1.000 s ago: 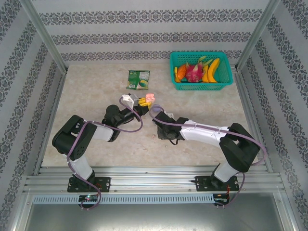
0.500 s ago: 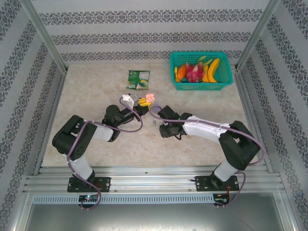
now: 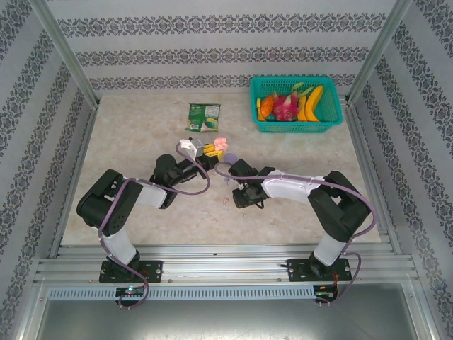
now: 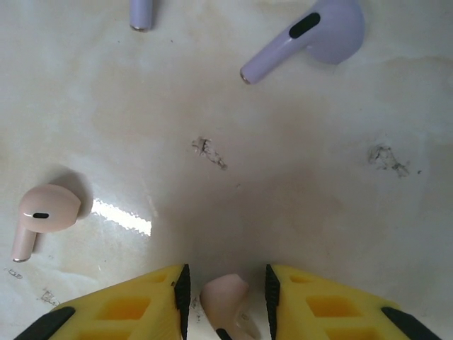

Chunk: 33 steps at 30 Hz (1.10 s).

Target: Insert the wireless bluetooth earbuds into the charging case

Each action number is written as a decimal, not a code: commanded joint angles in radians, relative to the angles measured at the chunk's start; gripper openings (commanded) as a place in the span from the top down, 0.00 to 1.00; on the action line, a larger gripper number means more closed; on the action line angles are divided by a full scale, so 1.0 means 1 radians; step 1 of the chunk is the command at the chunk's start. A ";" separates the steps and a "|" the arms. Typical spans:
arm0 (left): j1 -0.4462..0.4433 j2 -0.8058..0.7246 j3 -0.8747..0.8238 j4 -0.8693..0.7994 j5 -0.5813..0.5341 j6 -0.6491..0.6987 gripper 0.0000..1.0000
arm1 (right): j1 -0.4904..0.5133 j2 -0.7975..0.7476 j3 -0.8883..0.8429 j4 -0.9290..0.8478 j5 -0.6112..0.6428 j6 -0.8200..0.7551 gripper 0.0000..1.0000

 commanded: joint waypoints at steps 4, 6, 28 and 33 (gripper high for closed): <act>0.010 -0.017 0.010 0.025 0.026 -0.007 1.00 | 0.003 0.026 0.016 -0.029 0.026 -0.010 0.66; 0.010 -0.014 0.009 0.029 0.025 -0.007 1.00 | 0.008 0.024 0.013 -0.033 0.029 -0.012 0.66; 0.010 -0.007 0.009 0.037 0.025 -0.016 1.00 | 0.054 0.038 0.034 -0.104 0.106 -0.019 0.70; 0.011 -0.007 0.008 0.035 0.026 -0.016 1.00 | 0.054 0.021 0.024 -0.104 0.101 -0.016 0.72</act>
